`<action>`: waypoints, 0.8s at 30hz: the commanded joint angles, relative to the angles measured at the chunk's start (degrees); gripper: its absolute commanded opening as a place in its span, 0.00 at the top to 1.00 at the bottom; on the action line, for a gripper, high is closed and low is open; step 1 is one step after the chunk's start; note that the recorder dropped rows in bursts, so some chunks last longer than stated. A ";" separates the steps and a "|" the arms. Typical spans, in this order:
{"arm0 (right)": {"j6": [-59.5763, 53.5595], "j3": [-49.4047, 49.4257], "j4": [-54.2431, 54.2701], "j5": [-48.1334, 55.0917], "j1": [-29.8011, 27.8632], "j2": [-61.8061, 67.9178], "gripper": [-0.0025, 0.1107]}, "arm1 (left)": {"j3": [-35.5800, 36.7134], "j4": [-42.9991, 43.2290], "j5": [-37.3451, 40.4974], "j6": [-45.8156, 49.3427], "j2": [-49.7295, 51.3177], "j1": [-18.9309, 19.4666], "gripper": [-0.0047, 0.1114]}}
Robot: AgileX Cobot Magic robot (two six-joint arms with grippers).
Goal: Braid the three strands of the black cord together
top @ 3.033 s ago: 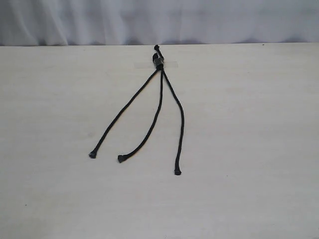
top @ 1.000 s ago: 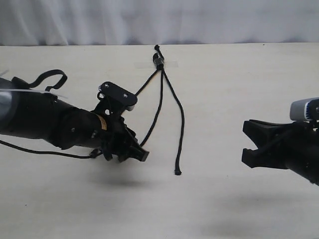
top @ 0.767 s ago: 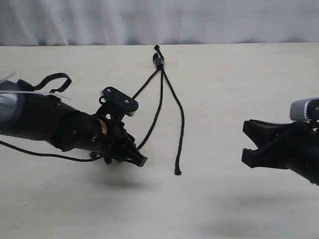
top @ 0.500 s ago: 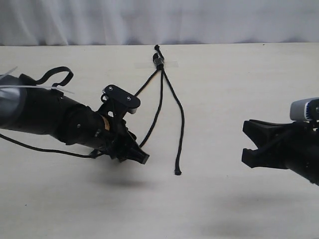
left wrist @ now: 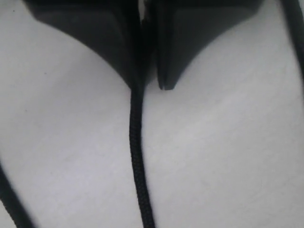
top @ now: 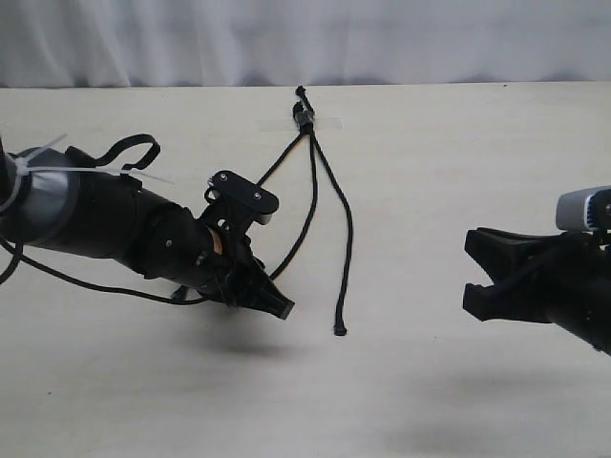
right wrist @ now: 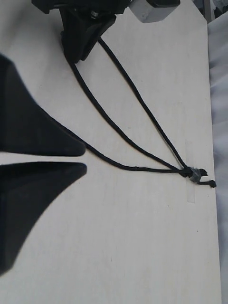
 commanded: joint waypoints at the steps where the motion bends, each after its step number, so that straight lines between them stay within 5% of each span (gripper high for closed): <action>1: -0.50 -0.18 0.22 -0.78 0.27 0.18 0.94 | 0.69 -0.23 5.91 0.97 1.20 -0.03 0.96; 10: -0.50 -0.18 0.22 -0.78 0.27 0.18 0.94 | 0.69 3.70 5.70 0.97 -7.01 0.07 0.96; 19: -0.50 -0.18 0.22 -0.78 0.27 0.18 0.94 | 0.69 4.09 7.99 0.97 -13.18 9.57 0.96; 24: -0.50 -0.18 0.22 -1.14 0.27 0.18 0.94 | 0.80 3.87 8.14 0.97 -11.91 8.46 0.96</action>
